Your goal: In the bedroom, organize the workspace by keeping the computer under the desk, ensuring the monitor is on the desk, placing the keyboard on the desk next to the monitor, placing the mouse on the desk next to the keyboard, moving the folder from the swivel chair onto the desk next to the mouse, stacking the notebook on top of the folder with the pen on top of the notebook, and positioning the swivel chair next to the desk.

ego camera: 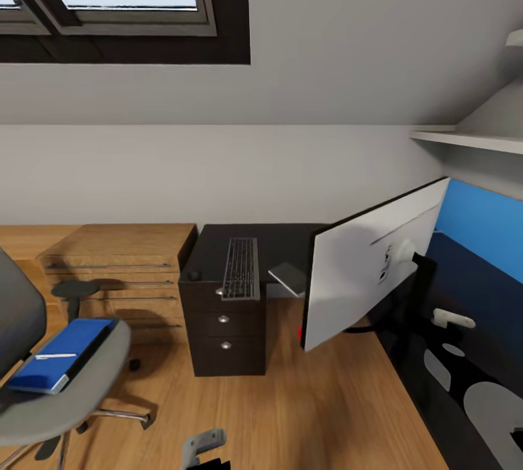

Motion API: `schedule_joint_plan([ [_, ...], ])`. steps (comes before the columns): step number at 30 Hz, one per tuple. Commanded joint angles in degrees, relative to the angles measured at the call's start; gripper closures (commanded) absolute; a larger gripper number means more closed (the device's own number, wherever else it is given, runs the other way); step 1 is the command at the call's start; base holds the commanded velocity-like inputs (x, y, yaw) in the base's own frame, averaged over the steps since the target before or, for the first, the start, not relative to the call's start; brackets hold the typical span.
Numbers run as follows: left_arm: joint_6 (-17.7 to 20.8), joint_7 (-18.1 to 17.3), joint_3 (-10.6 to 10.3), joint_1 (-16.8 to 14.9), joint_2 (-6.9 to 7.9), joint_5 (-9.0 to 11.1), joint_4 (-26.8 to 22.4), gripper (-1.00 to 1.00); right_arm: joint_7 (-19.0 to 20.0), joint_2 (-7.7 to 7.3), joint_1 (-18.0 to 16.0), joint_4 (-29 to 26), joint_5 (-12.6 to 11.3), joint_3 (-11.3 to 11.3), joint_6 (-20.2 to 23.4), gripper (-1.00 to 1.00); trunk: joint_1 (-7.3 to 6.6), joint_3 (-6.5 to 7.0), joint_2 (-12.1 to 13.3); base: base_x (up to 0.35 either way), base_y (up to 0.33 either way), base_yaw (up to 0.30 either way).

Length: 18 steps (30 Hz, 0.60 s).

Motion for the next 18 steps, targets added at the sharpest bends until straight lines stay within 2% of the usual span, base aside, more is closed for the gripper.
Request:
schedule_joint_plan([
  [1, 0.0, 0.5, -0.1, 0.0, -0.02, 0.6, -0.1, -1.0, -0.2, -0.02, 0.0, 0.0, -0.3, 0.3, -0.2, -1.0, 0.03, -0.05, 0.0, 0.23, 0.0, 0.0],
  [7, 0.0, 0.5, -0.3, 0.0, -0.12, 0.6, 0.0, -1.0, -0.2, -0.11, 0.0, 0.0, -0.4, 0.3, -0.2, -1.0, 0.03, -0.05, 0.0, 0.188, 0.0, 0.0],
  [18, 0.0, 0.5, -0.3, 0.0, -0.21, 0.6, 0.0, -1.0, -0.2, -0.21, 0.0, 0.0, -0.4, 0.3, -0.2, -1.0, 0.03, -0.05, 0.0, 0.023, 0.0, 0.0],
])
